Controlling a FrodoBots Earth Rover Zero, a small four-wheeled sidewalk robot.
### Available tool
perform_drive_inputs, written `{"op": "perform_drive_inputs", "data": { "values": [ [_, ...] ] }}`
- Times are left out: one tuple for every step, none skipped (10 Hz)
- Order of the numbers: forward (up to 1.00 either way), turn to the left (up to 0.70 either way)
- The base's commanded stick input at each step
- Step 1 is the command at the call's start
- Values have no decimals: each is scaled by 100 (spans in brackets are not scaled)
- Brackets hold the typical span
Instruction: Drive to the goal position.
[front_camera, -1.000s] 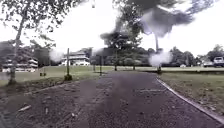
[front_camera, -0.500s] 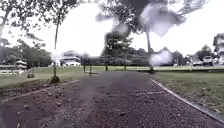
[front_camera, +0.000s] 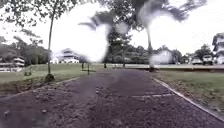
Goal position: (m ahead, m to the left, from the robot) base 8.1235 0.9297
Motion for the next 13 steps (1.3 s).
{"op": "perform_drive_inputs", "data": {
  "values": [
    [70, 0],
    [70, 0],
    [70, 0],
    [70, 0],
    [70, 0],
    [70, 0],
    [70, -3],
    [70, -35],
    [70, -35],
    [70, -32],
    [70, -15],
    [70, 0],
    [70, 0]
  ]
}}
